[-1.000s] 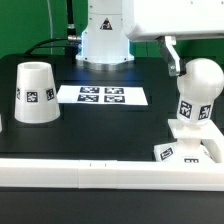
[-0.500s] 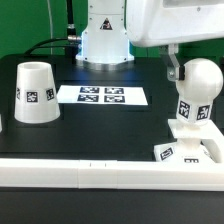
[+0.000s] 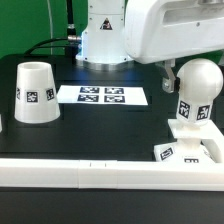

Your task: Assemble lamp

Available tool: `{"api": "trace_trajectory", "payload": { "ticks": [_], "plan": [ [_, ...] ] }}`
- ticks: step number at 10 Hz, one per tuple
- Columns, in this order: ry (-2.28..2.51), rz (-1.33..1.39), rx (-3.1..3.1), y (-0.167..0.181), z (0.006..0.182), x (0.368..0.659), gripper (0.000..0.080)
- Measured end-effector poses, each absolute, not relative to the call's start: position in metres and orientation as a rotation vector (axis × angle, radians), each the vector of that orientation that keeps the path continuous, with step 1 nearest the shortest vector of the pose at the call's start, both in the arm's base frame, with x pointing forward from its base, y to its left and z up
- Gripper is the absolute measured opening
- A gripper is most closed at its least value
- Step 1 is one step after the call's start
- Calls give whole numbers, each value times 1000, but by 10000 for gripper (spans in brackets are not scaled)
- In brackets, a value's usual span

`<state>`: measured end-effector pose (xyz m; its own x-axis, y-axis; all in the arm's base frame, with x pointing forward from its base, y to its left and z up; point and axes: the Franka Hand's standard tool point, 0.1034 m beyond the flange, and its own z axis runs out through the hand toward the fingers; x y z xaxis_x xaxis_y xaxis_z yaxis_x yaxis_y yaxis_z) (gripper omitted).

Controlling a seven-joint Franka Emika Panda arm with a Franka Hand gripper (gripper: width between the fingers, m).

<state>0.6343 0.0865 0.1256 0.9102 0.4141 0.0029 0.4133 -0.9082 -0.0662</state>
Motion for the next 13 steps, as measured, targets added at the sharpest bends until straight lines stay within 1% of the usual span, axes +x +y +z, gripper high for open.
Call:
{"api": "trace_trajectory", "payload": {
  "ticks": [2, 3, 8, 13],
  "plan": [
    [-648, 20, -3005, 84, 125, 635, 698],
    [-653, 24, -3003, 83, 125, 635, 584],
    [-565, 18, -3016, 84, 125, 635, 577],
    [172, 21, -3036, 83, 125, 636, 580]
  ]
}}
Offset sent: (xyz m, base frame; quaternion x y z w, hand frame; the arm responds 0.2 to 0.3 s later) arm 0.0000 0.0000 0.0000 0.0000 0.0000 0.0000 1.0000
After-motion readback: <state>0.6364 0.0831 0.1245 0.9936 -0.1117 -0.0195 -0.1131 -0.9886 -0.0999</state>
